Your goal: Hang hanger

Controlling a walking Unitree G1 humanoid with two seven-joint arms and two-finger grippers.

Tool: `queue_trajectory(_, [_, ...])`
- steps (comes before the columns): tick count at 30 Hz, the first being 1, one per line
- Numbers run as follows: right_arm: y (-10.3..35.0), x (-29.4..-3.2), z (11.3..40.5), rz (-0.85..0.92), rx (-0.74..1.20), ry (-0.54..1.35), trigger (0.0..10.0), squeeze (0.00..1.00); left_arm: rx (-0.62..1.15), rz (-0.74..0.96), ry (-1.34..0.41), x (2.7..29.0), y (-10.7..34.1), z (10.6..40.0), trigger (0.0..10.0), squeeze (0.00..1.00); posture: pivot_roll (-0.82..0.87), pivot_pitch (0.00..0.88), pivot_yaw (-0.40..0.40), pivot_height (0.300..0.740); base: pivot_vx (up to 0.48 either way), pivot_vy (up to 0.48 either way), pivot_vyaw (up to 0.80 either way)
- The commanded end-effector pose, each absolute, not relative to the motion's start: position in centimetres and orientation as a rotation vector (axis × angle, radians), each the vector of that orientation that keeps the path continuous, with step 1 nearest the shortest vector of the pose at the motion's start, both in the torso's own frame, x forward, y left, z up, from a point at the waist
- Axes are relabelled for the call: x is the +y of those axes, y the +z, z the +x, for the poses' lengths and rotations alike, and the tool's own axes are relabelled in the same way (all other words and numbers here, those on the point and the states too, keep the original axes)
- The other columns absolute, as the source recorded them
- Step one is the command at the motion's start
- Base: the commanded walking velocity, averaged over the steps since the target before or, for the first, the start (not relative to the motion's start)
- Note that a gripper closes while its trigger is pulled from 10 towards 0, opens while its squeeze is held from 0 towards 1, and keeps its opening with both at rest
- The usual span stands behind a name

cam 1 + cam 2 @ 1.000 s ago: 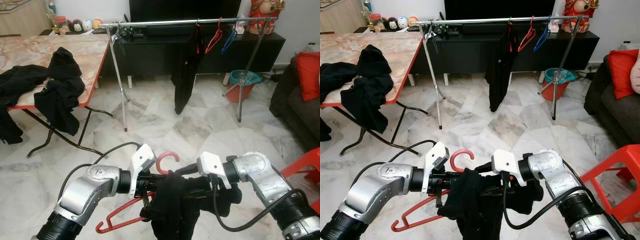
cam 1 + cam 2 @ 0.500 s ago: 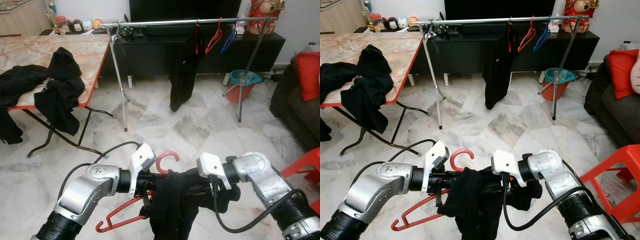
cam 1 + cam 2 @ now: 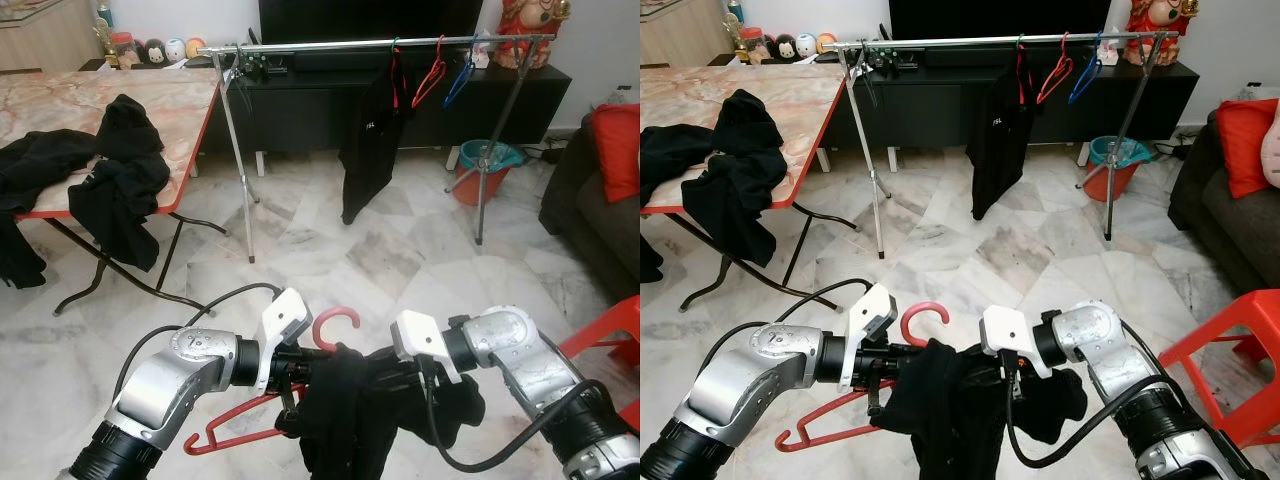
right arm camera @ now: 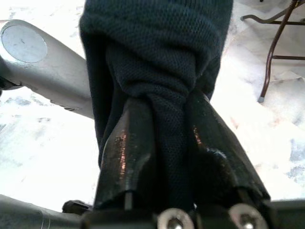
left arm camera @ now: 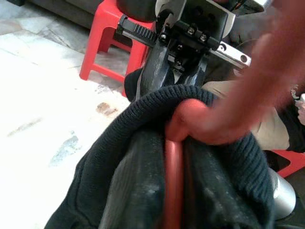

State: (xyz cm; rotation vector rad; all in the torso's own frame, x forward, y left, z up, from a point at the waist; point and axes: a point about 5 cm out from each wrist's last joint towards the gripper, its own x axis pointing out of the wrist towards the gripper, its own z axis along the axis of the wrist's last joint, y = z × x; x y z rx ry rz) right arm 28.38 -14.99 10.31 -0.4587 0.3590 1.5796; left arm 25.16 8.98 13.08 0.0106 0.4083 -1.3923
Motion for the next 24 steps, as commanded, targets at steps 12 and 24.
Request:
queue_trajectory(12, [10.3,-14.8,28.6,-0.463,0.350,1.553,0.0,0.00,0.332,0.018,-1.443,8.8,14.7,25.6,10.0,1.00,0.12,0.000,0.004,0.732,0.000,0.000,0.00])
queue_trajectory(24, [10.1,-16.0,29.4,-0.513,0.376,1.455,0.0,0.00,0.348,0.041,-1.451,9.8,15.1,25.5,10.0,1.00,0.12,0.000,0.004,0.732,0.000,0.000,0.00])
